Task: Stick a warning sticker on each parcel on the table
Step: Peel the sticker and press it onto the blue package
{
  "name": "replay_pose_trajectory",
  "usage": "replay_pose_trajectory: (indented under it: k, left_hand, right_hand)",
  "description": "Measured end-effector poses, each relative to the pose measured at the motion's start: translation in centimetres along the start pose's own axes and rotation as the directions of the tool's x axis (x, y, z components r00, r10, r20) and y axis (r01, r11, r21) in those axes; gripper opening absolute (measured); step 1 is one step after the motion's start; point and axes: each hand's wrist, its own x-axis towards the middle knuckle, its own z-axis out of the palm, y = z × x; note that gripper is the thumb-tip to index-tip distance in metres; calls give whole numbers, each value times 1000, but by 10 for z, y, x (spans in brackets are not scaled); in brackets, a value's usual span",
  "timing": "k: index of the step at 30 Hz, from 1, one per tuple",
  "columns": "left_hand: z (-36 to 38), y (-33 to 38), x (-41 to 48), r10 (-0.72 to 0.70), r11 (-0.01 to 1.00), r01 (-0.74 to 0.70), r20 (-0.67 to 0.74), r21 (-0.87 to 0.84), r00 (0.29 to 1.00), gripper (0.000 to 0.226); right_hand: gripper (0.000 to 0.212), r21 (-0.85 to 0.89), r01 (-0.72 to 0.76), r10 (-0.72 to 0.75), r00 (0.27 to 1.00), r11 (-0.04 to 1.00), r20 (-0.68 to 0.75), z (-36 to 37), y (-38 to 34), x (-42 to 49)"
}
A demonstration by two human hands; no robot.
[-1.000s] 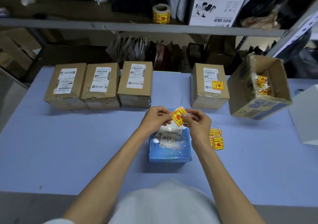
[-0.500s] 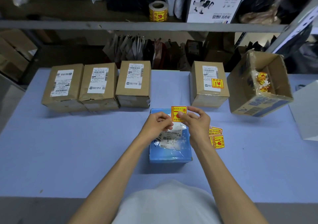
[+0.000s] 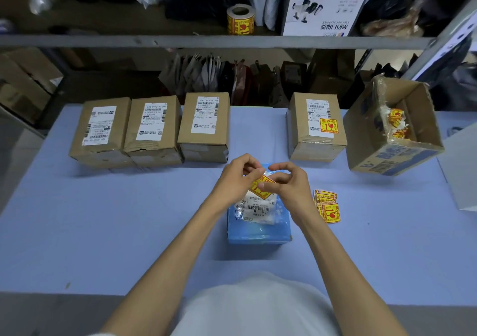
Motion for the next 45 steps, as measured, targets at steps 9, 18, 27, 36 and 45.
replay_pose_trajectory:
  k: [9, 18, 27, 36, 45]
  left_hand:
    - [0, -6, -6, -82, 995, 91, 152, -52, 985, 11]
    - [-6, -4, -4, -109, 993, 97, 182, 74, 977, 15]
    - [-10, -2, -2, -157, 980, 124, 225, 154, 962, 14]
    - [-7, 5, -3, -186, 983, 180, 205, 47, 961, 18]
    - [-5, 3, -2, -184, 980, 195, 181, -44, 966, 16]
  right_hand:
    - [33, 162, 18, -7, 998, 987, -68, -6, 0, 0]
    - [35, 82, -1, 4, 999, 997, -33, -11, 0, 5]
    - [42, 33, -3, 4, 999, 999, -39, -13, 2, 11]
    - [42, 29, 5, -3, 996, 1000, -91, -15, 10, 16]
    - [6, -340, 330, -371, 926, 881, -64, -5, 12, 6]
